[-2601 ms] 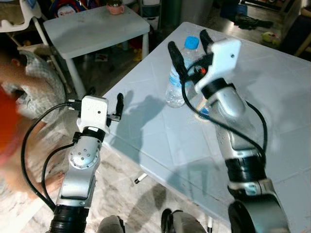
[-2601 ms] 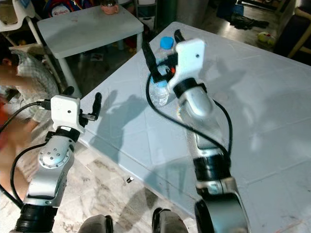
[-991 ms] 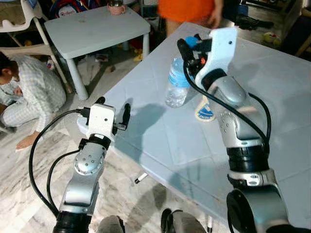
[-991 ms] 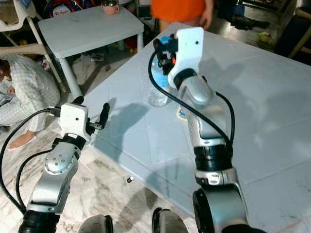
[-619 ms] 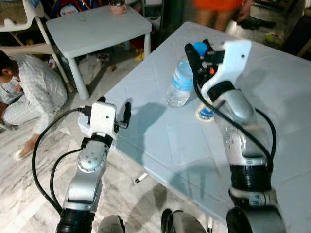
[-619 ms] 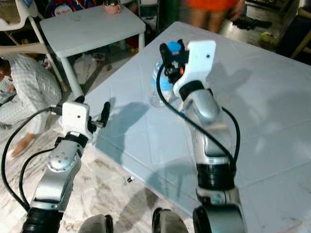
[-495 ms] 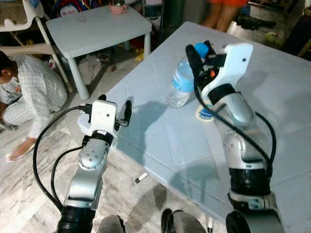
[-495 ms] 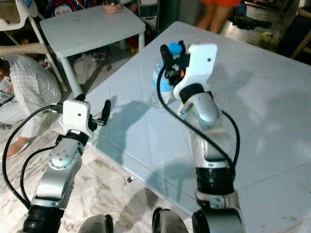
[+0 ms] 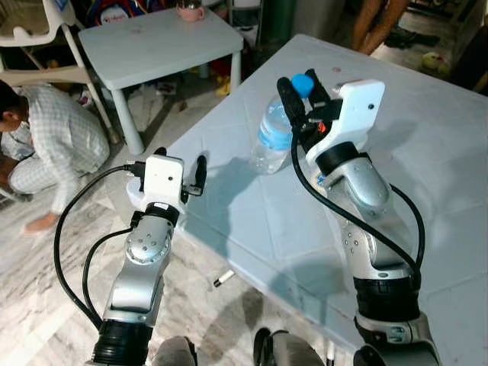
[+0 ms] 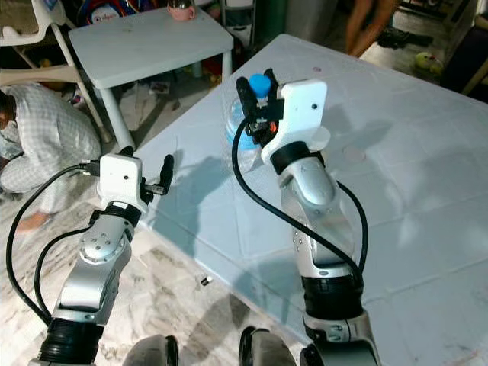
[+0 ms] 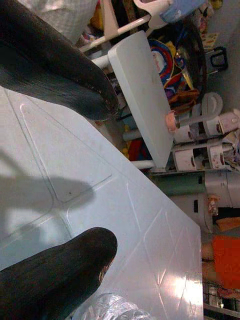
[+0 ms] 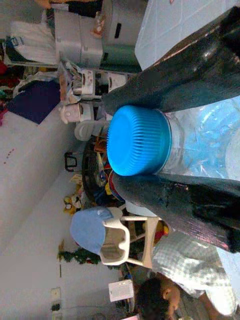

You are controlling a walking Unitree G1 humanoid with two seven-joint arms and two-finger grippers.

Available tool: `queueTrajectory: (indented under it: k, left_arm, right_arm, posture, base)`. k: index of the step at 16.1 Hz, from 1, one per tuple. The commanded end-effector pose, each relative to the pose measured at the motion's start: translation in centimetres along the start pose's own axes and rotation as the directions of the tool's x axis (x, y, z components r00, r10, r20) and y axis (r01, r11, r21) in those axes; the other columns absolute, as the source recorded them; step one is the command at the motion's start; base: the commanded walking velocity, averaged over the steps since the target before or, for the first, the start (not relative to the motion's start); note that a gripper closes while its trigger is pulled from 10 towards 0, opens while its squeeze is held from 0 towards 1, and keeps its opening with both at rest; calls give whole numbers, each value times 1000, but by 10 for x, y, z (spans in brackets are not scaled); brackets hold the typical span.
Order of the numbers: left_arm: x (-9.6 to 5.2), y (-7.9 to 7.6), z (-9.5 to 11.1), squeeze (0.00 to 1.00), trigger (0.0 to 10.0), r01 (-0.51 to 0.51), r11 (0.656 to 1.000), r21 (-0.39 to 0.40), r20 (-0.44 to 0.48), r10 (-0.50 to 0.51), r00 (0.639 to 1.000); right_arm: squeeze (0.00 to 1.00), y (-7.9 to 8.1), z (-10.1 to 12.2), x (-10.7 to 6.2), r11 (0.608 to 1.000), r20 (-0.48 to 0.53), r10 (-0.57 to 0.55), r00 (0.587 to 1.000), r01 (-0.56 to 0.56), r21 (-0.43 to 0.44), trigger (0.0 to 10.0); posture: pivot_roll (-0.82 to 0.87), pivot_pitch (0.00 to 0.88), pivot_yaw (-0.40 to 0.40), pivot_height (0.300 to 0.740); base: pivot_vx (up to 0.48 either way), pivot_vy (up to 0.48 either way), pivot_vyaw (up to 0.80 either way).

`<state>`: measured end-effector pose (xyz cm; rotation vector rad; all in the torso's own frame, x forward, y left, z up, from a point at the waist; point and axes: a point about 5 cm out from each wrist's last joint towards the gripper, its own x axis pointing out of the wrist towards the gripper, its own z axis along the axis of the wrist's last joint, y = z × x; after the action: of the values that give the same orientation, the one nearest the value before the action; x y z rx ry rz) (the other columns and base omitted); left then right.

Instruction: Restocking fridge

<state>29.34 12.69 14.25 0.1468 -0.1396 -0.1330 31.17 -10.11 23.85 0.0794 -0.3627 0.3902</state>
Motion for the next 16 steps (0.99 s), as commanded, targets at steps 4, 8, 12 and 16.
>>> queueTrajectory:
  k: [4,8,12,16]
  left_arm:
    - [0,0,-3,0,10000,-10,1000,8,-8,10,1000]
    - [0,0,-4,0,10000,-11,1000,9,-11,11,1000]
    - [2,1,-4,0,10000,-16,1000,14,-8,16,1000]
    - [3,11,-9,0,10000,-62,997,41,-25,63,998]
  right_arm:
    - [0,4,3,-4,998,25,46,999,-44,-47,10000]
    - [0,4,-4,-9,997,6,58,998,-57,-57,10000]
    - [0,7,-9,-13,993,-6,94,996,-94,-75,10000]
    - [0,6,-17,-19,990,-23,100,995,-102,-99,10000]
  posture:
    - [46,76,-25,740]
    - [43,72,-26,740]
    - [47,65,-27,740]
    - [53,60,-21,740]
  base:
    - [-263,0,800]
    - [-275,0,800]
    - [-277,0,800]
    - [-61,120,800]
